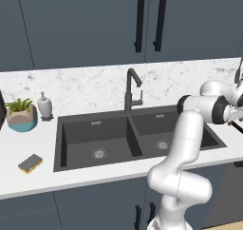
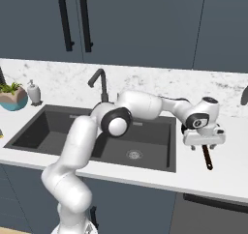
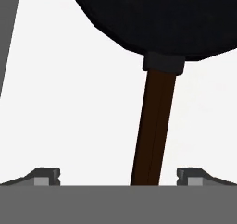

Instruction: Pick the pan and sponge and place them into the sink. Then turn on the water.

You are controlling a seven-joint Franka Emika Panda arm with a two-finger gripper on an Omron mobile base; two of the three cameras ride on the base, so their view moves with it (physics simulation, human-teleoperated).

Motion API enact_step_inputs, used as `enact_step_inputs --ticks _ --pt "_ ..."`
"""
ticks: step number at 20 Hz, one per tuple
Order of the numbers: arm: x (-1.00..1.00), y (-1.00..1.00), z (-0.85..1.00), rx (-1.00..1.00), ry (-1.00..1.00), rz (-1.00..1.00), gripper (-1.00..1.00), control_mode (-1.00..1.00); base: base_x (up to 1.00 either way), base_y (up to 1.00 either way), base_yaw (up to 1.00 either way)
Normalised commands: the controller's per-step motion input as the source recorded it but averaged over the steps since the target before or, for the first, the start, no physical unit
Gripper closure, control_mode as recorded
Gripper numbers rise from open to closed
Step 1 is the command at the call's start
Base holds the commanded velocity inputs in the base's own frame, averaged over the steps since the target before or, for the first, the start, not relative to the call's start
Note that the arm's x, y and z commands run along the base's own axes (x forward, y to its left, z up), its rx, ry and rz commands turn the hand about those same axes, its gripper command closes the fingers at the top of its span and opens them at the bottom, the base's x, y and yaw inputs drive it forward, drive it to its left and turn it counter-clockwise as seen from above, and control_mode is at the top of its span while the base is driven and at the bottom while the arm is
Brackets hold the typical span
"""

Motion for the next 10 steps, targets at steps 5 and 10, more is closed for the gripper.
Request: enact_step_inputs --ticks 5,10 --pt "0.11 -0.16 -0.14 0.00 0.04 0.00 -1.00 -1.00 0.00 0.00 0.00" --pt "0.10 -0.12 -0.16 0.00 0.03 0.00 -1.00 -1.00 0.00 0.00 0.00"
